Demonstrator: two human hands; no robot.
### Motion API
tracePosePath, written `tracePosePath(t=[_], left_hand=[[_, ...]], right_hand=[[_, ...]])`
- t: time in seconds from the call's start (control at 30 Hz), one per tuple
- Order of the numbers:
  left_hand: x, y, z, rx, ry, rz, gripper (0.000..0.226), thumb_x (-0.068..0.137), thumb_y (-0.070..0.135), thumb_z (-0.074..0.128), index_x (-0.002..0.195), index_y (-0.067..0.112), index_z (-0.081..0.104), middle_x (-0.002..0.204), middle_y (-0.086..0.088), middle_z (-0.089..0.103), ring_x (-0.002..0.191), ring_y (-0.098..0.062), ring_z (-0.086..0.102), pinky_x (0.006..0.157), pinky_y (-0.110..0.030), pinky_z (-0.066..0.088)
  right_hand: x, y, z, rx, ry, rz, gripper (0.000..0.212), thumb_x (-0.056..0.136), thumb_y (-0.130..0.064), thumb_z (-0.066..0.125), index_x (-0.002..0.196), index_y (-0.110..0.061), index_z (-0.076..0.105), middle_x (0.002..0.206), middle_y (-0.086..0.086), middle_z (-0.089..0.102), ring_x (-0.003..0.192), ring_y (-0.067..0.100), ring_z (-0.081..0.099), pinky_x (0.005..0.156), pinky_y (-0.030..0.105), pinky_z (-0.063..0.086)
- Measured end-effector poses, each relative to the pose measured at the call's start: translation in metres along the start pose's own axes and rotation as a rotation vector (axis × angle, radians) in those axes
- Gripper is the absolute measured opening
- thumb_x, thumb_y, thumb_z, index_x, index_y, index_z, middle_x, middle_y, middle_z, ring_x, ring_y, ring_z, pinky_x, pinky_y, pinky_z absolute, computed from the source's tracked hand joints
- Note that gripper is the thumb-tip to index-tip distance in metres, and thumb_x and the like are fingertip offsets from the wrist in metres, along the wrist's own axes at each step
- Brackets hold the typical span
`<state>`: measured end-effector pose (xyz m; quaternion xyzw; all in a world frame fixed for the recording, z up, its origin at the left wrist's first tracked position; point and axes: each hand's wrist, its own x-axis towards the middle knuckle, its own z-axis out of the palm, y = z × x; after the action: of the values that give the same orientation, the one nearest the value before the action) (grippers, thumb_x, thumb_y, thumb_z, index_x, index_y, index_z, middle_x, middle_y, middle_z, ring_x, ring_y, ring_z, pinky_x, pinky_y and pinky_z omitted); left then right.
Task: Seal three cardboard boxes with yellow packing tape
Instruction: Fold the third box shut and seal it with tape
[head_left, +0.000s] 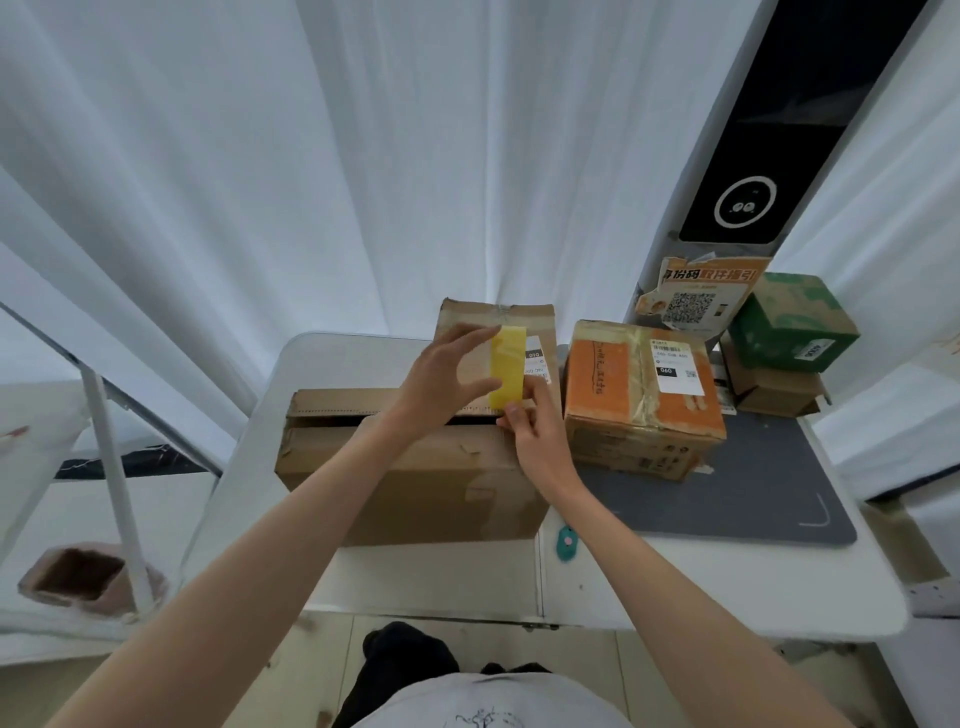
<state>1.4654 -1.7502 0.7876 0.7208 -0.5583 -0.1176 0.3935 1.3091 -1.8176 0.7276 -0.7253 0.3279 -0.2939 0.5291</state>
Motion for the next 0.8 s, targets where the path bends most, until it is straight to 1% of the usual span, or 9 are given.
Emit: tracePosePath(t=[0.17, 0.27, 0.37, 0.47, 0.57, 0.6, 0.67, 0.73, 0.8], left_hand=[[0.010, 0.012, -0.008, 0.080, 0.056, 0.055, 0.033, 0.082, 0.021, 0.084, 0.114, 0.019, 0.075, 0.108, 0.009, 0.057, 0.100, -0.007, 0.058, 0.092, -0.025, 0.047], [0.012, 0.016, -0.011, 0.084, 0.058, 0.047, 0.017, 0.084, 0.018, 0.082, 0.100, 0.019, 0.078, 0.097, 0.013, 0.059, 0.088, 0.004, 0.056, 0.084, -0.020, 0.047], [0.016, 0.018, -0.012, 0.081, 0.065, 0.034, 0.008, 0.084, 0.016, 0.082, 0.090, 0.021, 0.077, 0.091, 0.015, 0.061, 0.085, 0.004, 0.058, 0.081, -0.018, 0.047], [0.020, 0.019, -0.012, 0.086, 0.063, 0.030, 0.016, 0.081, 0.016, 0.084, 0.094, 0.019, 0.074, 0.095, 0.013, 0.059, 0.087, 0.001, 0.059, 0.080, -0.018, 0.047], [0.024, 0.023, -0.012, 0.067, 0.024, -0.048, 0.041, 0.078, 0.023, 0.087, 0.114, 0.019, 0.070, 0.108, 0.010, 0.059, 0.091, -0.010, 0.062, 0.081, -0.021, 0.050], [0.025, 0.024, -0.012, 0.039, 0.023, -0.083, 0.042, 0.079, 0.025, 0.086, 0.117, 0.018, 0.070, 0.107, 0.009, 0.060, 0.089, -0.010, 0.063, 0.079, -0.020, 0.050], [0.028, 0.028, -0.012, 0.002, 0.057, -0.135, 0.031, 0.086, 0.027, 0.080, 0.114, 0.015, 0.074, 0.105, 0.008, 0.063, 0.084, -0.004, 0.064, 0.074, -0.014, 0.047], [0.030, 0.029, -0.012, -0.004, 0.116, -0.186, 0.021, 0.092, 0.025, 0.074, 0.110, 0.014, 0.077, 0.102, 0.007, 0.066, 0.081, 0.000, 0.063, 0.075, -0.012, 0.046], [0.032, 0.030, -0.014, -0.015, 0.141, -0.261, 0.017, 0.093, 0.023, 0.073, 0.107, 0.014, 0.078, 0.095, 0.006, 0.070, 0.079, -0.003, 0.064, 0.082, -0.021, 0.053]], right_hand=[[0.002, -0.001, 0.001, -0.019, -0.016, 0.010, 0.018, 0.107, -0.024, 0.048, 0.125, -0.025, 0.048, 0.113, -0.006, 0.061, 0.092, 0.012, 0.069, 0.093, 0.045, 0.055], [0.003, 0.000, -0.001, -0.035, -0.026, 0.015, 0.018, 0.107, -0.024, 0.048, 0.125, -0.026, 0.048, 0.115, -0.007, 0.060, 0.092, 0.012, 0.069, 0.093, 0.044, 0.055], [0.004, 0.000, -0.001, -0.038, -0.027, 0.022, 0.019, 0.107, -0.023, 0.048, 0.125, -0.026, 0.048, 0.116, -0.006, 0.061, 0.092, 0.012, 0.069, 0.092, 0.043, 0.056], [0.005, 0.000, -0.002, -0.050, -0.031, 0.018, 0.018, 0.107, -0.023, 0.049, 0.124, -0.028, 0.048, 0.115, -0.006, 0.060, 0.092, 0.011, 0.069, 0.092, 0.043, 0.056], [0.006, 0.001, -0.002, -0.071, -0.033, 0.007, 0.019, 0.106, -0.024, 0.049, 0.125, -0.027, 0.048, 0.114, -0.006, 0.059, 0.091, 0.012, 0.069, 0.091, 0.043, 0.057], [0.006, 0.001, -0.002, -0.072, -0.034, 0.009, 0.019, 0.106, -0.024, 0.049, 0.125, -0.027, 0.048, 0.114, -0.006, 0.059, 0.090, 0.012, 0.069, 0.091, 0.043, 0.057], [0.007, 0.002, -0.002, -0.076, -0.034, 0.006, 0.019, 0.106, -0.023, 0.049, 0.125, -0.026, 0.048, 0.114, -0.005, 0.059, 0.089, 0.012, 0.069, 0.090, 0.044, 0.057], [0.008, 0.003, -0.002, -0.086, -0.038, 0.004, 0.018, 0.106, -0.022, 0.050, 0.124, -0.025, 0.048, 0.114, -0.005, 0.058, 0.089, 0.013, 0.069, 0.090, 0.045, 0.057], [0.009, 0.003, -0.002, -0.089, -0.043, 0.006, 0.018, 0.106, -0.022, 0.050, 0.124, -0.025, 0.049, 0.114, -0.005, 0.058, 0.089, 0.013, 0.069, 0.090, 0.045, 0.058]])
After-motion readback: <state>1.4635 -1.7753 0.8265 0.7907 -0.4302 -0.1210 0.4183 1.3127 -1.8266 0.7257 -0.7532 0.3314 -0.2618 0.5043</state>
